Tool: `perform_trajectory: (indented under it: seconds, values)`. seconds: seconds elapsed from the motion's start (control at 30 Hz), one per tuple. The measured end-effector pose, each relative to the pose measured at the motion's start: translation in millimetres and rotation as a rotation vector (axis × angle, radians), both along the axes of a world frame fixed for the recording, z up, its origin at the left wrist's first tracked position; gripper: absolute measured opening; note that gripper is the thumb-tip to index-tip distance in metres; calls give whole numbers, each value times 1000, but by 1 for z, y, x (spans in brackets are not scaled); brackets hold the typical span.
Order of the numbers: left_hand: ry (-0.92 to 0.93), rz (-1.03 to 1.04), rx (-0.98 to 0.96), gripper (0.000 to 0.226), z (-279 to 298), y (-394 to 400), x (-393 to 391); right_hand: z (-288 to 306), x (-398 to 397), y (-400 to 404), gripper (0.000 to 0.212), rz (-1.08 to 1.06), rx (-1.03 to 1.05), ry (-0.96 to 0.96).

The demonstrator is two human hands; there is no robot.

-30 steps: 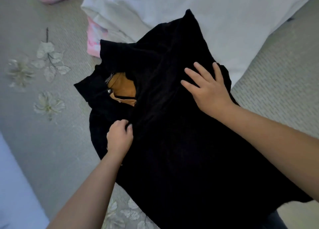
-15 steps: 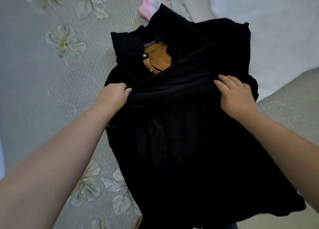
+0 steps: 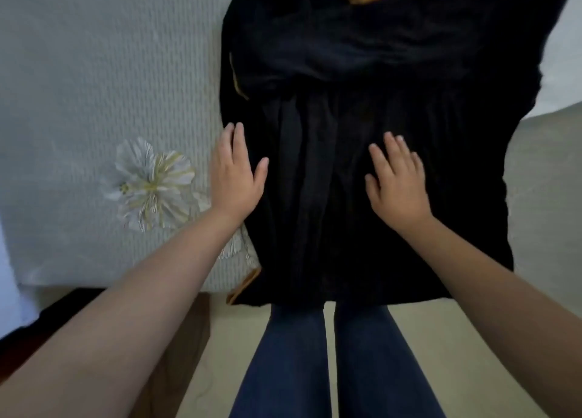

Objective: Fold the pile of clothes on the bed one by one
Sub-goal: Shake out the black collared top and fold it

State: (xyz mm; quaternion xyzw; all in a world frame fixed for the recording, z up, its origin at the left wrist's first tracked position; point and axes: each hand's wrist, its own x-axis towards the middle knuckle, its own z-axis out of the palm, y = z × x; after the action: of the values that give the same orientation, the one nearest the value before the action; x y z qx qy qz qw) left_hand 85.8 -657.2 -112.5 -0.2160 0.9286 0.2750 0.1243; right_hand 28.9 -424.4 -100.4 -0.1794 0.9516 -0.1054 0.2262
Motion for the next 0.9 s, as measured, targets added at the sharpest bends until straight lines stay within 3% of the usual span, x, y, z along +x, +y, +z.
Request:
perform_trajectory:
  seconds: [0.23,0.37,0.43,0.53,0.63,0.73,0.83,0.9]
  values:
    - [-248,127,131,57,11,9,131,-14,84,-45,54,214,31,-100]
    - [-230,32,185,47,15,33,181,-20,82,-43,58,266,104,-86]
    - [-218,87,201,36,14,43,198,-18,79,-38,58,317,132,-75]
    - [-123,416,309,23,15,53,209,-15,74,-34,59,383,170,-67]
    - [25,873,378,22,24,45,210,-13,72,-35,59,410,226,-78]
    - [178,1198,439,21,36,32,207,-13,75,-36,59,419,269,-74]
    - [297,1378,543,10,52,22,192,-9,77,-40,59,405,286,-96]
    - [350,1404,597,17,63,18,176,-3,75,-44,60,382,298,-137]
